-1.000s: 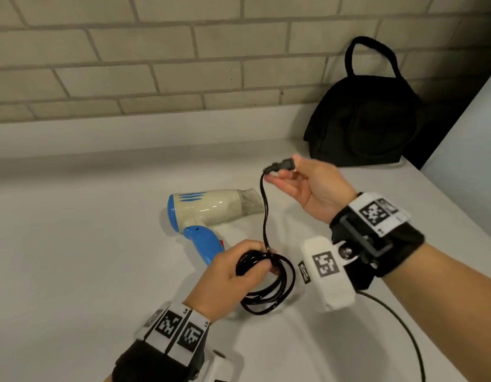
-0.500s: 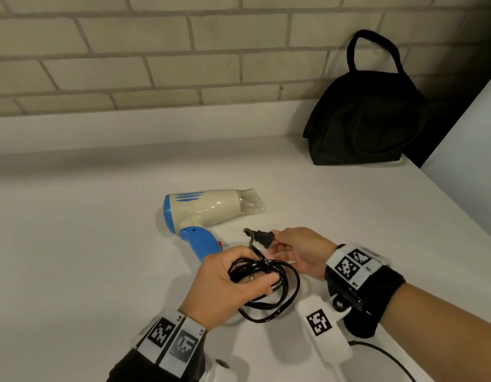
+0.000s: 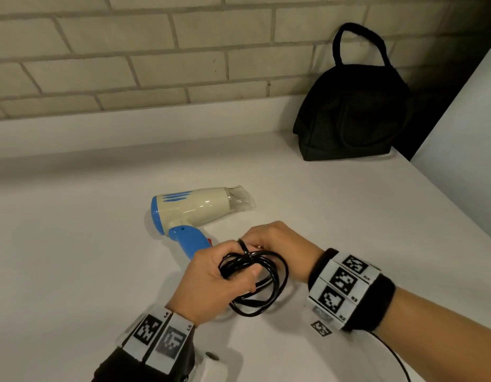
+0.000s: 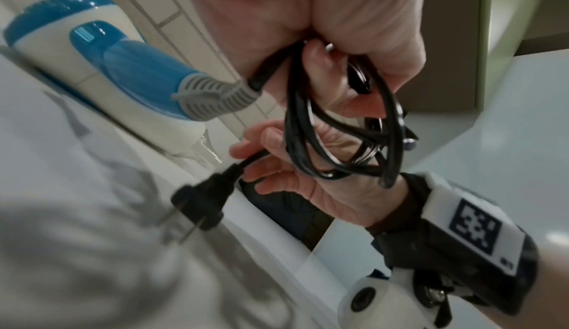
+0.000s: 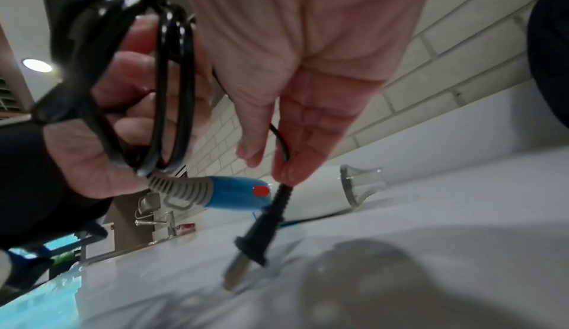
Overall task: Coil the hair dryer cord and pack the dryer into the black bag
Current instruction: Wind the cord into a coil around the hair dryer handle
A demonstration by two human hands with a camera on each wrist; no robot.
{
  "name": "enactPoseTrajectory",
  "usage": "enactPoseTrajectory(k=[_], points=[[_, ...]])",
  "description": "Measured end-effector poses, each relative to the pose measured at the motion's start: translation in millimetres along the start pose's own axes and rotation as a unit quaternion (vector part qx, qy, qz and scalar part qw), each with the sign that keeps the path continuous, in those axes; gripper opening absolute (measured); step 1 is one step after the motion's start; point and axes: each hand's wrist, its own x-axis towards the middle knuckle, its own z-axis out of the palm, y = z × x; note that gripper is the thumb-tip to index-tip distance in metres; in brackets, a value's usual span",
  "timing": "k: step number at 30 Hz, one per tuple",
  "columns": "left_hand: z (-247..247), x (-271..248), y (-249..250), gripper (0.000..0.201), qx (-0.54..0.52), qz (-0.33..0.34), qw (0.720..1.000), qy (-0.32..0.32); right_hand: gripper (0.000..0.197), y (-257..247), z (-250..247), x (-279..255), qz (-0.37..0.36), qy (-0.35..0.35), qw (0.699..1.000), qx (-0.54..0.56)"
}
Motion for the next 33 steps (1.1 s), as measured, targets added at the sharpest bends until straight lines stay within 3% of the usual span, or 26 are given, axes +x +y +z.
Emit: enactPoseTrajectory(k=[2, 5, 8, 10, 12, 16, 21, 24, 27, 28, 31, 33], points=[[-1, -1, -1, 0.011, 0.0, -0.01, 1.0, 0.011, 0.013, 1, 4, 4, 0.029, 0.013, 0.999, 0.033], [1, -3, -7, 0.024, 0.008, -0.026, 0.998, 0.051, 0.02, 3, 1, 9, 0.103, 0.077, 0.985, 0.113], [2, -2, -12, 0.028, 0.012, -0.037, 0.995, 0.094, 0.021, 4, -2, 13, 0.165, 0.155, 0.933, 0.28], [4, -1, -16, 0.027, 0.004, -0.042, 0.991, 0.123, 0.02, 4, -5, 14, 0.191, 0.166, 0.891, 0.377], [7, 0, -19, 0.026, 0.007, -0.04, 0.989, 0.144, 0.019, 3, -4, 12, 0.2, 0.153, 0.868, 0.428], [7, 1, -22, 0.02, 0.011, -0.039, 0.986, 0.163, 0.01, 5, 5, 8, 0.237, 0.118, 0.852, 0.453], [0, 0, -25, 0.016, -0.067, -0.11, 0.983, 0.129, 0.015, 13, 16, 0, 0.217, 0.039, 0.872, 0.437], [-3, 0, -26, 0.004, -0.201, -0.147, 0.962, 0.11, 0.012, 18, 16, -2, 0.163, 0.004, 0.877, 0.452], [-2, 0, -24, 0.008, -0.241, -0.151, 0.954, 0.091, 0.045, 19, 15, -1, 0.135, -0.025, 0.853, 0.503], [0, 0, -24, 0.003, -0.228, -0.149, 0.958, 0.095, 0.047, 19, 14, -1, 0.131, -0.029, 0.844, 0.519], [4, 1, -28, 0.029, -0.161, -0.137, 0.97, 0.118, 0.022, 20, 15, -2, 0.124, -0.039, 0.835, 0.535], [6, 1, -29, 0.039, -0.148, -0.13, 0.975, 0.105, 0.022, 19, 15, -2, 0.137, -0.047, 0.843, 0.518]])
